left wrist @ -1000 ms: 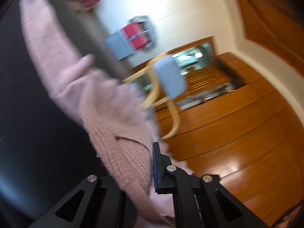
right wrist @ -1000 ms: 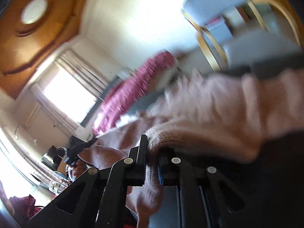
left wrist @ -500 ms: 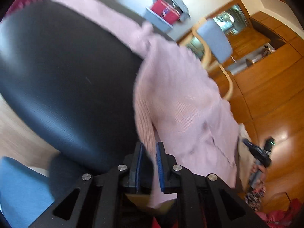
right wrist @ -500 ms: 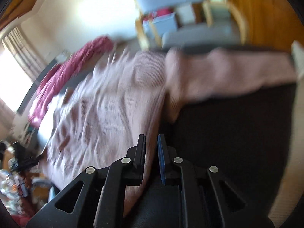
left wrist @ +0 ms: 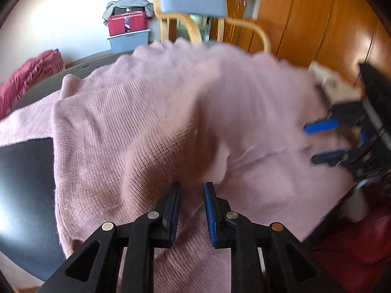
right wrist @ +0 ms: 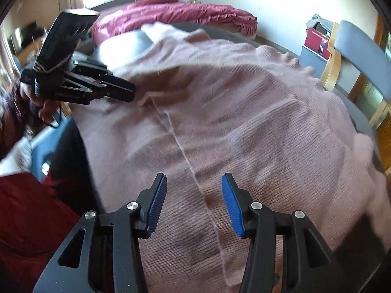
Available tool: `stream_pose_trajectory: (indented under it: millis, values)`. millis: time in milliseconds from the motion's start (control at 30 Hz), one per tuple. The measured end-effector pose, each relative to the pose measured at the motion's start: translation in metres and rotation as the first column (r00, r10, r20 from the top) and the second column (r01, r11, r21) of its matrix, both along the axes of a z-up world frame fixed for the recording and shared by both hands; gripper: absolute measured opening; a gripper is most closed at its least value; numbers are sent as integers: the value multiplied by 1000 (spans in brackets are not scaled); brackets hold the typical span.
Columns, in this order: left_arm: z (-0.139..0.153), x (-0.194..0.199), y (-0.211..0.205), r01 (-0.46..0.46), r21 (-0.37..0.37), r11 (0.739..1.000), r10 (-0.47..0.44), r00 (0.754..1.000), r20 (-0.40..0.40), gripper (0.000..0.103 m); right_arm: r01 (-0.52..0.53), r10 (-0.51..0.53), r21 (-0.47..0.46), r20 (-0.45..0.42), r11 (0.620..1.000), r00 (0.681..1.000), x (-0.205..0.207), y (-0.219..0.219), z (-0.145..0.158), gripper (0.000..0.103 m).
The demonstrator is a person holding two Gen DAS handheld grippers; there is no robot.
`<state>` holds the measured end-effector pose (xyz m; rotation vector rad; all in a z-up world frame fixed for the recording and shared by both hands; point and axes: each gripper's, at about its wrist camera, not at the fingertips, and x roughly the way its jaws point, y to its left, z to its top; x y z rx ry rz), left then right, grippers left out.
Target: Fold clothes
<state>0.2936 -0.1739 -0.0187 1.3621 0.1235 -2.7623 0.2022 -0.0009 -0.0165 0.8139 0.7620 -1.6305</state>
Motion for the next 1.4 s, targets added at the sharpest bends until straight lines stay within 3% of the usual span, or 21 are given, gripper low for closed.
stream_pose_trajectory:
  millis: [100,200,267,300,333,500,600,700,767,800,867,933,1000,1100,1167,1267,1400]
  values:
    - [-4,2,-1,21,-27,999,-22,999,-46,19,32,-32,22,7,999,999,-13,2,-7,49]
    - [-4,6,-7,17,30,999,-15,998,-58,18,77,-78,11,63,997,995,-30,5,-5,17]
    - [-2,9,-11,9,61,998,-5,998,-60,4,107,-106,3,96,994,990,-40,10,-3,9]
    - [0,11,-11,3,51,999,0,998,-65,3,117,-116,-3,123,993,986,-43,11,-2,5]
    - [1,12,-10,0,44,999,3,998,-70,1,125,-123,-9,155,992,980,-45,13,-1,5]
    - [23,41,-14,55,149,987,-30,986,-164,0,75,-45,-76,336,994,941,-41,31,13,5]
    - [37,56,-19,42,155,987,-10,980,-198,0,43,15,-129,413,991,910,-34,37,25,5]
    - [39,55,-15,12,63,998,3,974,-228,2,61,0,-153,371,986,928,-31,36,30,5]
    - [35,45,-13,7,44,999,3,971,-239,19,101,-46,-153,329,983,943,-32,33,27,5]
    - [33,40,-12,6,38,999,4,970,-244,20,125,-73,-152,307,980,949,-33,32,24,7]
    - [25,24,-10,14,46,999,-4,979,-204,21,167,-124,-144,267,975,956,-36,28,18,17]
    - [14,8,-7,27,51,998,-19,989,-149,21,181,-152,-114,226,977,962,-36,20,9,33]
    - [5,-1,3,63,9,998,-61,990,-124,21,164,-144,-92,192,982,971,-32,12,1,47]
    - [-8,-11,20,113,-99,989,-121,989,-81,21,123,-115,-55,138,991,984,-23,2,-10,48]
    - [-11,-11,27,117,-167,979,-134,987,-95,24,110,-105,-52,98,993,990,-20,-2,-13,48]
    - [-15,-12,27,116,-178,977,-136,985,-104,24,97,-93,-52,60,994,994,-20,-5,-15,48]
    - [-15,-10,12,95,-57,994,-101,989,-110,22,101,-97,-43,88,994,991,-24,-7,-15,44]
